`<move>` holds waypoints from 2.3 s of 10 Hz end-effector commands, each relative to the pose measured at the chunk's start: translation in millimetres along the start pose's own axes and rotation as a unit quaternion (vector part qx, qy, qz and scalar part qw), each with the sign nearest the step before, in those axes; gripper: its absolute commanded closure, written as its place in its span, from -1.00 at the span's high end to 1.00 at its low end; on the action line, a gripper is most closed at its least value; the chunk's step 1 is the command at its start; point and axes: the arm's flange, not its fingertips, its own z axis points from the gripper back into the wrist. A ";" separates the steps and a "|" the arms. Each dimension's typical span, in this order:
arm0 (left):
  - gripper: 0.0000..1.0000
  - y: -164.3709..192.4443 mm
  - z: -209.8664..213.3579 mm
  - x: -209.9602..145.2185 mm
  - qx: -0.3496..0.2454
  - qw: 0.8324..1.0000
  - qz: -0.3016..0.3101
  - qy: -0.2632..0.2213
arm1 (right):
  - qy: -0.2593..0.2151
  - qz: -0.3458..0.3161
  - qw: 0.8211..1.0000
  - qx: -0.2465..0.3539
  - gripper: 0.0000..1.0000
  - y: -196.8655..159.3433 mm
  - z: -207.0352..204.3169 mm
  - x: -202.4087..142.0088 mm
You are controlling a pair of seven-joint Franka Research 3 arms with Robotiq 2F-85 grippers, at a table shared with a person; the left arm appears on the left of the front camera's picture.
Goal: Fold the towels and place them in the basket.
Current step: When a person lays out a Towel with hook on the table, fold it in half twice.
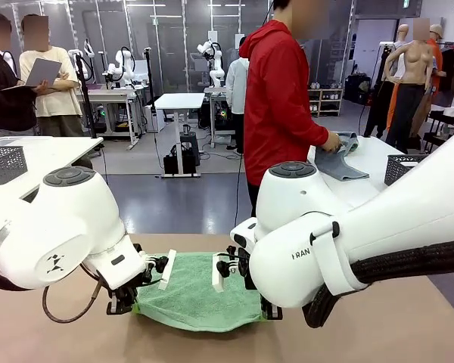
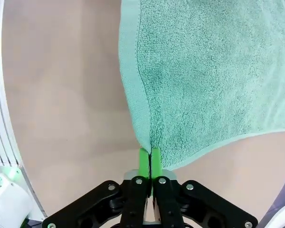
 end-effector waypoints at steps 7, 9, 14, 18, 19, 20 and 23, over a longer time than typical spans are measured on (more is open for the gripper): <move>-0.92 100.1 -18.5 -3.8 0.008 1.000 -0.016 -0.018 | -0.027 0.036 0.999 0.024 -0.97 -107.8 -20.3 12.3; -0.92 117.7 -23.5 -11.7 0.018 1.000 0.004 -0.014 | -0.015 0.028 0.999 0.015 -0.97 -129.7 -21.2 15.6; -0.92 159.5 -38.1 -16.3 0.005 1.000 0.024 -0.015 | -0.012 0.047 0.999 -0.018 -0.97 -175.2 -19.8 20.9; -0.92 180.6 -50.2 -22.6 0.037 0.998 0.056 0.018 | -0.007 0.025 0.999 -0.042 -0.97 -195.1 -29.2 16.6; -0.92 180.8 -52.4 -24.8 0.034 0.997 0.061 0.022 | -0.007 0.023 0.999 -0.039 -0.97 -196.4 -31.9 14.7; -0.92 183.8 -56.7 -28.0 0.034 0.997 0.065 0.023 | -0.004 0.017 0.999 -0.046 -0.97 -200.9 -35.7 11.6; -0.92 182.3 -63.2 -29.9 0.020 0.997 0.075 0.029 | -0.008 0.007 0.998 -0.054 -0.97 -204.2 -40.7 2.9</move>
